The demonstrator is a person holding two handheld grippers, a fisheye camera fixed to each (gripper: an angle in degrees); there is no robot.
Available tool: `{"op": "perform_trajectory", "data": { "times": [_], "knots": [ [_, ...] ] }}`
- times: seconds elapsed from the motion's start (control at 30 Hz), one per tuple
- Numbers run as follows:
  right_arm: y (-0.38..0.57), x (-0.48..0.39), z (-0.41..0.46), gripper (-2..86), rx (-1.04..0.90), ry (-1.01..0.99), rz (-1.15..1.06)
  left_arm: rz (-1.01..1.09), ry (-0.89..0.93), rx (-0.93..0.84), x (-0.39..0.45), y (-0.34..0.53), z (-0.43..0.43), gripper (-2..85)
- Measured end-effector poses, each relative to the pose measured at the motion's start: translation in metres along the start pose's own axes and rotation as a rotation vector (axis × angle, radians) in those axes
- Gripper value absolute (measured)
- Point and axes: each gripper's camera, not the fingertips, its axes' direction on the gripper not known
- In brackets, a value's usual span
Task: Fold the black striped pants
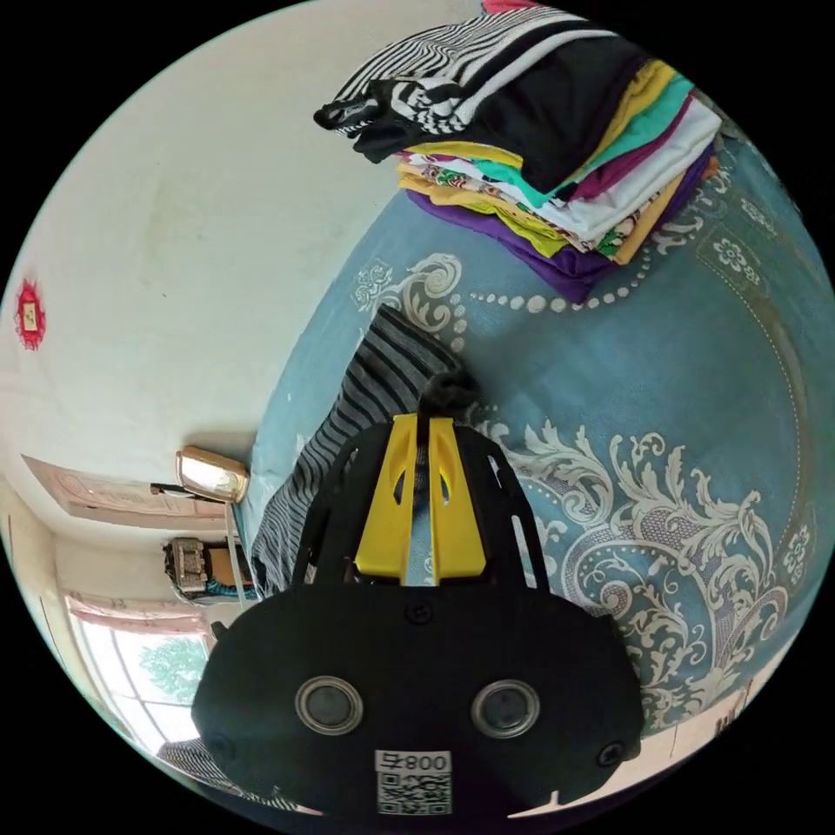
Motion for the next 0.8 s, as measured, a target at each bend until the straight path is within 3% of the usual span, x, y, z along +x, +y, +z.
{"op": "perform_trajectory", "data": {
  "times": [0.1,0.2,0.4,0.53,0.8],
  "knots": [
    [-0.017,-0.031,-0.022,2.1,0.039,-0.048,-0.126,-0.019,0.012,0.046,-0.010,0.005,-0.010,1.8],
    [-0.020,-0.036,-0.033,2.1,0.058,0.025,-0.185,-0.019,0.044,0.051,-0.017,0.014,-0.005,1.8],
    [-0.001,0.054,0.014,2.4,-0.111,0.110,0.061,-0.002,0.045,-0.003,-0.026,0.022,0.023,2.0],
    [0.008,0.072,0.020,2.6,-0.070,-0.009,0.129,0.026,0.047,-0.004,-0.042,0.028,0.021,1.6],
    [0.020,0.041,-0.011,2.2,0.076,0.071,0.046,-0.098,0.137,0.157,-0.087,0.061,-0.007,1.1]
  ]
}}
